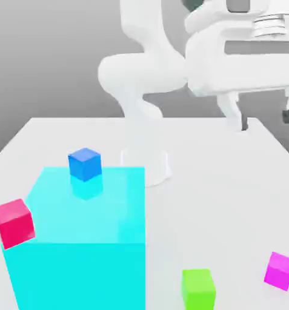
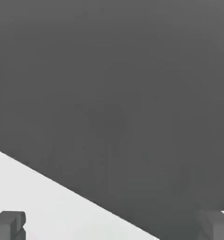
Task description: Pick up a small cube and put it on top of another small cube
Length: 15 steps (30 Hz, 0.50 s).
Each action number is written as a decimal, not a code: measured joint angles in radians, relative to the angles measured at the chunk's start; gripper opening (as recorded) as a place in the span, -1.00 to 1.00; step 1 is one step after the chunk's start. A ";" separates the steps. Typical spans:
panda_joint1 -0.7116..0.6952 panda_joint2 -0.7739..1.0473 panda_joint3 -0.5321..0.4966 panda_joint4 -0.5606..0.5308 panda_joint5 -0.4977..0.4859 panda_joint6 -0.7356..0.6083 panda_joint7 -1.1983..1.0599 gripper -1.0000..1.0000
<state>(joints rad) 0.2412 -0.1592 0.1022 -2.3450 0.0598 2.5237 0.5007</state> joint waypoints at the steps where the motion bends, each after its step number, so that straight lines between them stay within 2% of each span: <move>1: 0.010 0.036 0.010 -0.003 -0.004 0.013 -0.011 0.00; 10: 0.132 0.366 0.058 -0.026 -0.114 0.127 -0.064 0.00; 15: 0.193 0.548 0.037 -0.015 -0.197 0.222 -0.046 0.00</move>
<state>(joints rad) 0.4345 0.3890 0.1392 -2.3601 -0.1368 2.7456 0.4549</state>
